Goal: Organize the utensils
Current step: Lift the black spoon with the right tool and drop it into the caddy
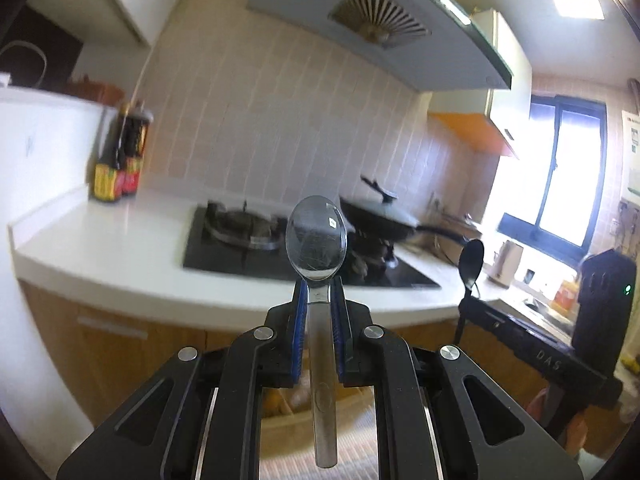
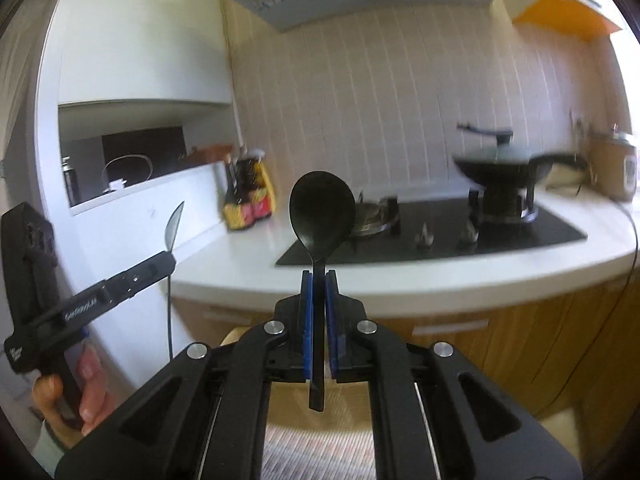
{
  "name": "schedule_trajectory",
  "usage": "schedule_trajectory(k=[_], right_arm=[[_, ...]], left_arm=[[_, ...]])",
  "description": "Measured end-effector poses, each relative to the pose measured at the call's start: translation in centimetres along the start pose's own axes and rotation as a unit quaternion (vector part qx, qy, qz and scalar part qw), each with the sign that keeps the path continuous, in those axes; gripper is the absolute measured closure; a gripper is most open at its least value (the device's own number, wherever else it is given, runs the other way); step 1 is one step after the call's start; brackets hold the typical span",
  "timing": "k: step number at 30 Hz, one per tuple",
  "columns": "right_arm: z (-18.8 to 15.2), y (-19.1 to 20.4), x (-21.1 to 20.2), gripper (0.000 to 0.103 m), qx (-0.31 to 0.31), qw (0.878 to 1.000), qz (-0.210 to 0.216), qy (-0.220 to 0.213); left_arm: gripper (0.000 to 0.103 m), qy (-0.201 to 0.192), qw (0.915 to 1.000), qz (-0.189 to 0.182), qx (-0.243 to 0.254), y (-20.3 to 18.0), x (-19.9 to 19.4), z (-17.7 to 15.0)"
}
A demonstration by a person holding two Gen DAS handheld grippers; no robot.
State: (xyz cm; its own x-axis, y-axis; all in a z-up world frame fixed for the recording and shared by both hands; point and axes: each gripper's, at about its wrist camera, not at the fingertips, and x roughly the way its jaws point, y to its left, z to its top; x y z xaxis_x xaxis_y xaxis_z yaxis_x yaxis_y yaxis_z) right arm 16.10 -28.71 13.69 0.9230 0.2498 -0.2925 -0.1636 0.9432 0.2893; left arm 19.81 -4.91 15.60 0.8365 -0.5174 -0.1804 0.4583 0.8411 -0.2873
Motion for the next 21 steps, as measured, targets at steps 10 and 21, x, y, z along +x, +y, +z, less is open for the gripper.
schedule_trajectory(k=[10, 21], right_arm=[[-1.0, -0.2, 4.7, 0.098, -0.036, 0.998, -0.025, -0.035], [-4.0, -0.9, 8.1, 0.098, -0.040, 0.998, -0.040, -0.018]], left_arm=[[0.093, -0.048, 0.9981, 0.037, 0.015, 1.5, 4.0, -1.7], [0.093, -0.050, 0.9945, 0.081, 0.042, 2.7, 6.2, -4.2]])
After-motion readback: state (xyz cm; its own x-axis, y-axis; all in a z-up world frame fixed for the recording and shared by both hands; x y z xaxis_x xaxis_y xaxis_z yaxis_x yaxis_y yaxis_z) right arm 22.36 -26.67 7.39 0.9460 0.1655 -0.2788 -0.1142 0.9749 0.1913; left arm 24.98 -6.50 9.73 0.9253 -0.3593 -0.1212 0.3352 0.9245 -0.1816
